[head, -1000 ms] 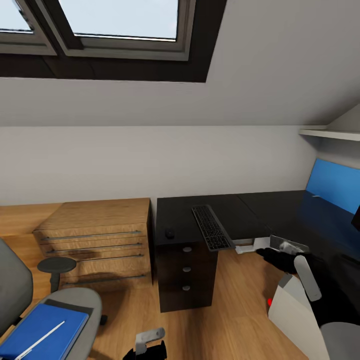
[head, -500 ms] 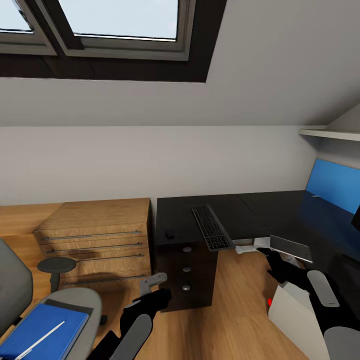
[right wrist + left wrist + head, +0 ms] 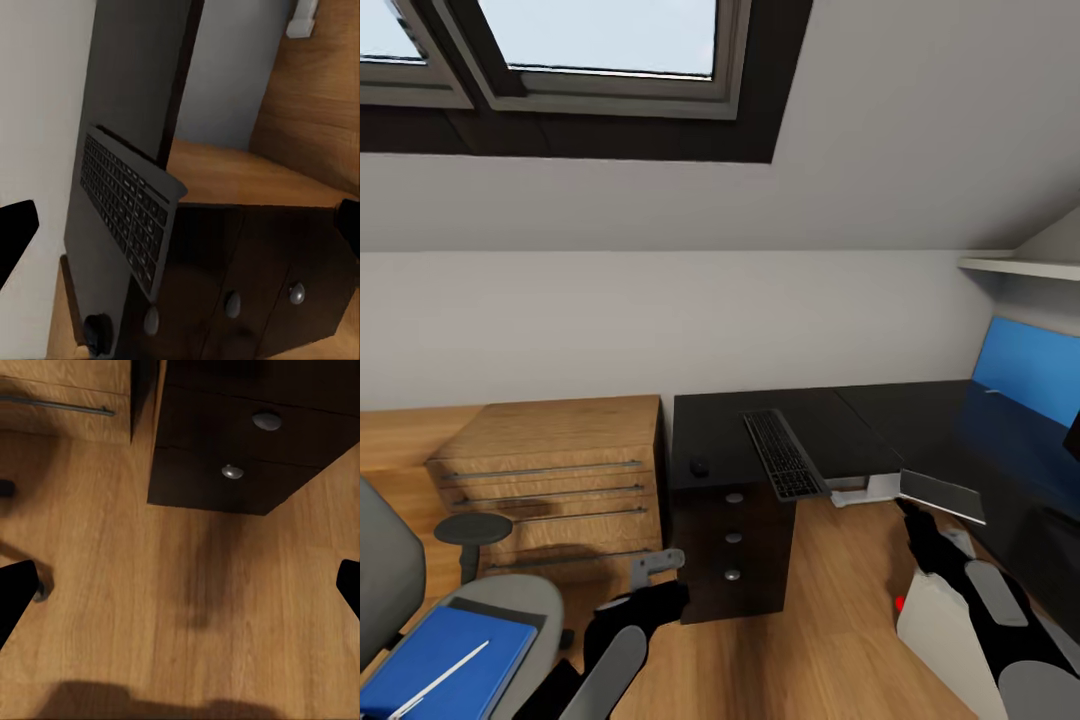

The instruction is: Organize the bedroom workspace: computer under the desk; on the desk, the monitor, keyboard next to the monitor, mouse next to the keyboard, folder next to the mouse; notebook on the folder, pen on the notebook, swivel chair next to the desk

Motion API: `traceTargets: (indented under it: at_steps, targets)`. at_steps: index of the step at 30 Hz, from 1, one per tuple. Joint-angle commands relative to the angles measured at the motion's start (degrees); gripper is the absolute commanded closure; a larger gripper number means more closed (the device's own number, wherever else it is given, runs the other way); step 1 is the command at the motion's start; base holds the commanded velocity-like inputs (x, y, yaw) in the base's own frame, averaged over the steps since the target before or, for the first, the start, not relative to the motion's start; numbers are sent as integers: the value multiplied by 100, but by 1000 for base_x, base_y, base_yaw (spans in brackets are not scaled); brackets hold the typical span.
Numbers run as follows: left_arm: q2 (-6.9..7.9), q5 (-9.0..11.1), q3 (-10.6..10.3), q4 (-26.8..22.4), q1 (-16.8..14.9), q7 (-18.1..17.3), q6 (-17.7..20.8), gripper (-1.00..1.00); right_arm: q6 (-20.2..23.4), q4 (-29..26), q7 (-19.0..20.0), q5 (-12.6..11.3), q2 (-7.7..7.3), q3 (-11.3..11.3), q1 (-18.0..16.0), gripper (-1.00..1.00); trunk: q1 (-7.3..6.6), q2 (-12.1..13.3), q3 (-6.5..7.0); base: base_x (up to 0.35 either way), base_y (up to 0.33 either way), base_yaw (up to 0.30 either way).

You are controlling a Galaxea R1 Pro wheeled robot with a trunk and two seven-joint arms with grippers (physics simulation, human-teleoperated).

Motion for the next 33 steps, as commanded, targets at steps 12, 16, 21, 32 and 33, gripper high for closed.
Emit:
traceTargets:
  at_steps: [12, 16, 21, 32, 33]
  targets:
    - [15, 26, -98, 15, -6, 81, 12, -100, 14, -82, 327, 0, -125, -26, 7, -100, 264, -487, -223, 0, 0, 0]
    - [13, 11, -308, 42, -7, 87, 6, -100, 25, -100, 343, 6, -183, -21, 10, -100, 352, -648, -295, 0, 0, 0]
    - [9, 12, -390, 45, -7, 94, -1, -100, 17, -104, 324, 43, -196, 0, 10, -100, 462, -848, -385, 0, 0, 0]
    - [7, 28, -706, 54, -7, 100, -195, -100, -516, -87, 327, -59, -16, -20, 8, -100, 704, -1289, -582, 0, 0, 0]
    - [7, 28, -716, 54, -7, 101, -208, -100, -581, -86, 328, -93, 14, -21, 8, -100, 726, -1329, -600, 0, 0, 0]
